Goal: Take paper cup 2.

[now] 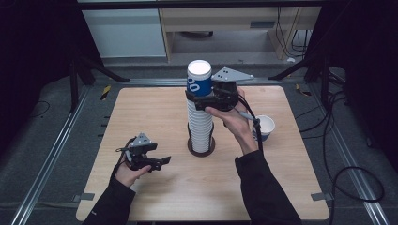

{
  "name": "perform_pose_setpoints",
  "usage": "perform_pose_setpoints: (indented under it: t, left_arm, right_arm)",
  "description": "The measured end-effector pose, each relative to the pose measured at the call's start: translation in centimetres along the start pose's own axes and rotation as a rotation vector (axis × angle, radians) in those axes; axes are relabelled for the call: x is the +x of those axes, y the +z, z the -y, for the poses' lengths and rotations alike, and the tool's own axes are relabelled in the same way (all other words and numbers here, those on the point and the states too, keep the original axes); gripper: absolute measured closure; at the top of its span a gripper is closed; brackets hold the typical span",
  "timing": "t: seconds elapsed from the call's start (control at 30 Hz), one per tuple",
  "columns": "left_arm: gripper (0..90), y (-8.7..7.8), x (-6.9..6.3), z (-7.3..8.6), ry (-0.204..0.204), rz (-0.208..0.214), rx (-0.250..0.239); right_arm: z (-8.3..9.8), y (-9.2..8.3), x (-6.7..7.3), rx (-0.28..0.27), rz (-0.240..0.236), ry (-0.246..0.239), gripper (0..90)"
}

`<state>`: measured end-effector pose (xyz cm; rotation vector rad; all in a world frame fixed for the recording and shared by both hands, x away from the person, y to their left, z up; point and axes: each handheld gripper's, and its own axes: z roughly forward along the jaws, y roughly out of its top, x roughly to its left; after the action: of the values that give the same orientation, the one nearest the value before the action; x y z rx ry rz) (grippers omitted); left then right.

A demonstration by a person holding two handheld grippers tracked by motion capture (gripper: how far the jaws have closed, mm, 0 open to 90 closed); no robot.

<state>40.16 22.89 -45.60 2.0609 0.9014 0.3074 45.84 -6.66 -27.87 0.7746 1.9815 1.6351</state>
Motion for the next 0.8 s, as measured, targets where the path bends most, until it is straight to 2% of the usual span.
perform_pose_setpoints:
  t: [0.07, 0.2, 0.5, 0.8]
  left_arm:
    - [16.0, 0.0, 0.0, 0.0, 0.000, 0.001, 0.000]
    - [16.0, 0.0, 0.0, 0.0, 0.002, 0.001, 0.001]
    - [16.0, 0.1, 0.0, 0.0, 0.003, 0.003, 0.005]
    - [16.0, 0.0, 0.0, 0.0, 0.000, 0.001, -0.001]
  right_arm:
    - [-0.4, -0.3, 0.0, -0.022, -0.004, 0.006, 17.9]
    - [-1.2, -0.6, 0.0, -0.008, -0.003, -0.010, 19.1]
    - [-2.7, -1.2, 0.1, -0.027, -0.010, -0.017, 19.7]
    - [-4.4, -1.7, 0.0, -0.077, -0.021, -0.013, 19.9]
